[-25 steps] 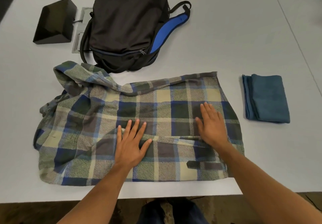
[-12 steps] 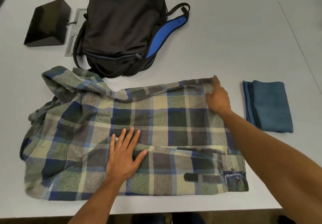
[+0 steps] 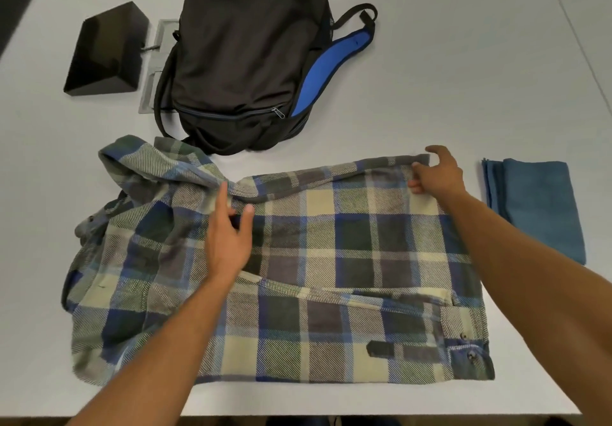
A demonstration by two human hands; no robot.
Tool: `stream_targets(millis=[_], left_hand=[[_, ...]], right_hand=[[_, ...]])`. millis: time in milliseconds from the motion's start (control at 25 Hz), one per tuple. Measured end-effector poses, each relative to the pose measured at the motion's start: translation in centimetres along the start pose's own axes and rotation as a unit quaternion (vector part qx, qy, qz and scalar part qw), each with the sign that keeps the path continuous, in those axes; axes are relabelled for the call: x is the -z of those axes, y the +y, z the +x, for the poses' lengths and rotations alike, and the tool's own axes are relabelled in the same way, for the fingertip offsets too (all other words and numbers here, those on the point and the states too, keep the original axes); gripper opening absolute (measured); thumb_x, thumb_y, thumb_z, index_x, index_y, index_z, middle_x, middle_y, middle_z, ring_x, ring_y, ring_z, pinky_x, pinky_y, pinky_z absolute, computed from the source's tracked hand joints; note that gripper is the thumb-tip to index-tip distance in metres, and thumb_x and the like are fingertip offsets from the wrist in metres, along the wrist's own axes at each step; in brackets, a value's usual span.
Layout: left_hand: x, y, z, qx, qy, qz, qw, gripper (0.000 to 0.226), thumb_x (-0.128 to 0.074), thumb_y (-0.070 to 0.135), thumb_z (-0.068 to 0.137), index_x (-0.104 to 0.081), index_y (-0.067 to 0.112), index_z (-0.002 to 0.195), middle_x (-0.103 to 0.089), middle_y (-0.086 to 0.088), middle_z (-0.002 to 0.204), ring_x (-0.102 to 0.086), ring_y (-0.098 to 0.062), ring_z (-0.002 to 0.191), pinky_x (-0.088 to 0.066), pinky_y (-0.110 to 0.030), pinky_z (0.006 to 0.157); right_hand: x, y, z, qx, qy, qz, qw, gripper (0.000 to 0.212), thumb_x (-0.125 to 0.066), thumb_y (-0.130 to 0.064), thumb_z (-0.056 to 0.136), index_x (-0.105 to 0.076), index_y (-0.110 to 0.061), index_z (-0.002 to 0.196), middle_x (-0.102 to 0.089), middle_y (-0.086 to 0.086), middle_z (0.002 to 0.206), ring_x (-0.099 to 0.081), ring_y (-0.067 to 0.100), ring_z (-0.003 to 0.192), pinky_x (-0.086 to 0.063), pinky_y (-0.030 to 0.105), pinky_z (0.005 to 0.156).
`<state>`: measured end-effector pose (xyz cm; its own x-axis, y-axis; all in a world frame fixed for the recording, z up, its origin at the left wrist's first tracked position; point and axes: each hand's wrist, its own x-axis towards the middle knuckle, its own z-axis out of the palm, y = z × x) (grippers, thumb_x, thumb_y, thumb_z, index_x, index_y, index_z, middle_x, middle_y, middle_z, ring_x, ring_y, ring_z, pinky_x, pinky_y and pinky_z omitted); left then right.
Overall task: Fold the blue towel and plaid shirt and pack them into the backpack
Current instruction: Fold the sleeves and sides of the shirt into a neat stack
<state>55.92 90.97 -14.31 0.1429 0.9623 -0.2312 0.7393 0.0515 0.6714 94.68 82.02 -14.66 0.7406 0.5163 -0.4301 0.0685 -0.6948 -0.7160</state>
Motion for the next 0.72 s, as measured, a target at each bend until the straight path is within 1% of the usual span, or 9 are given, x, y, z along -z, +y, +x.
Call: stream_targets(millis=[80, 120, 200, 240, 280, 360, 480, 560, 720], left_hand=[[1.1, 0.3, 4.3, 0.046, -0.022, -0.028, 0.998, 0.061, -0.042, 0.073, 0.087, -0.014, 0.063, 0.141, -0.056, -0.009, 0.131, -0.064, -0.030, 0.105, -0.056, -0.051, 0.084], [1.5, 0.4, 5.7, 0.054, -0.037, -0.032, 0.997, 0.059, -0.045, 0.071, 0.087, -0.023, 0.059, 0.140, -0.060, -0.011, 0.126, -0.067, -0.030, 0.099, -0.059, -0.049, 0.079], [1.8, 0.9, 7.2, 0.060, -0.032, -0.052, 0.996, 0.045, -0.054, 0.050, 0.094, -0.047, 0.032, 0.135, -0.064, -0.012, 0.115, -0.070, -0.022, 0.083, -0.060, -0.034, 0.066], [1.9, 1.1, 7.6, 0.067, -0.015, -0.074, 0.995, 0.036, -0.057, 0.039, 0.096, -0.054, 0.020, 0.127, -0.066, -0.012, 0.110, -0.071, -0.019, 0.076, -0.059, -0.028, 0.062], [2.0, 1.3, 7.8, 0.079, 0.000, -0.107, 0.991, 0.028, -0.058, 0.030, 0.097, -0.057, 0.013, 0.119, -0.067, -0.012, 0.107, -0.070, -0.017, 0.073, -0.058, -0.026, 0.060], [2.1, 1.3, 7.5, 0.111, 0.019, -0.164, 0.980, 0.019, -0.060, 0.018, 0.096, -0.060, 0.010, 0.113, -0.065, -0.009, 0.108, -0.070, -0.017, 0.076, -0.059, -0.025, 0.063], [2.5, 1.1, 6.6, 0.148, 0.047, -0.223, 0.962, 0.019, -0.061, 0.008, 0.094, -0.060, 0.014, 0.112, -0.060, -0.007, 0.117, -0.068, -0.021, 0.093, -0.060, -0.030, 0.071], [3.2, 1.3, 5.7, 0.157, 0.046, -0.256, 0.953, 0.027, -0.062, 0.008, 0.093, -0.059, 0.018, 0.118, -0.057, -0.004, 0.119, -0.066, -0.021, 0.098, -0.060, -0.034, 0.077], [5.2, 1.0, 3.9, 0.147, 0.004, -0.274, 0.950, 0.040, -0.063, 0.012, 0.094, -0.053, 0.024, 0.131, -0.047, 0.001, 0.123, -0.065, -0.021, 0.100, -0.060, -0.040, 0.082]], right_hand=[[0.0, -0.4, 0.4, -0.005, 0.002, 0.002, 1.000, 0.045, -0.062, -0.021, 0.096, -0.045, -0.024, 0.138, -0.063, 0.015, 0.118, -0.068, 0.016, 0.061, -0.052, 0.015, 0.047], [-0.1, -0.5, 0.5, -0.009, 0.009, 0.002, 1.000, 0.042, -0.062, -0.021, 0.096, -0.048, -0.021, 0.136, -0.064, 0.016, 0.117, -0.068, 0.014, 0.058, -0.052, 0.015, 0.047], [-0.4, -0.7, 0.4, -0.024, 0.037, 0.030, 0.999, 0.030, -0.063, -0.023, 0.096, -0.056, -0.013, 0.123, -0.067, 0.018, 0.109, -0.067, 0.010, 0.051, -0.051, 0.014, 0.045], [-0.5, -0.7, 0.4, -0.033, 0.056, 0.052, 0.996, 0.025, -0.064, -0.024, 0.095, -0.058, -0.012, 0.115, -0.069, 0.017, 0.104, -0.067, 0.009, 0.051, -0.051, 0.014, 0.046], [-0.4, -0.8, 0.1, -0.044, 0.076, 0.081, 0.993, 0.022, -0.065, -0.026, 0.094, -0.059, -0.012, 0.109, -0.069, 0.016, 0.101, -0.068, 0.010, 0.054, -0.052, 0.015, 0.048], [-0.2, -1.0, -0.7, -0.071, 0.108, 0.151, 0.980, 0.016, -0.069, -0.024, 0.092, -0.060, -0.012, 0.099, -0.069, 0.013, 0.100, -0.071, 0.015, 0.064, -0.056, 0.018, 0.054], [0.2, -0.9, -2.4, -0.112, 0.134, 0.225, 0.959, 0.011, -0.073, -0.005, 0.086, -0.063, -0.007, 0.089, -0.067, 0.014, 0.106, -0.072, 0.023, 0.083, -0.059, 0.023, 0.063], [0.4, -0.4, -3.9, -0.115, 0.133, 0.258, 0.950, 0.011, -0.071, 0.002, 0.084, -0.064, -0.004, 0.088, -0.067, 0.017, 0.107, -0.071, 0.028, 0.093, -0.060, 0.026, 0.067], [1.6, 0.7, -7.4, -0.128, 0.118, 0.281, 0.944, 0.014, -0.065, 0.004, 0.087, -0.062, -0.005, 0.098, -0.064, 0.018, 0.109, -0.070, 0.028, 0.092, -0.060, 0.028, 0.072]])
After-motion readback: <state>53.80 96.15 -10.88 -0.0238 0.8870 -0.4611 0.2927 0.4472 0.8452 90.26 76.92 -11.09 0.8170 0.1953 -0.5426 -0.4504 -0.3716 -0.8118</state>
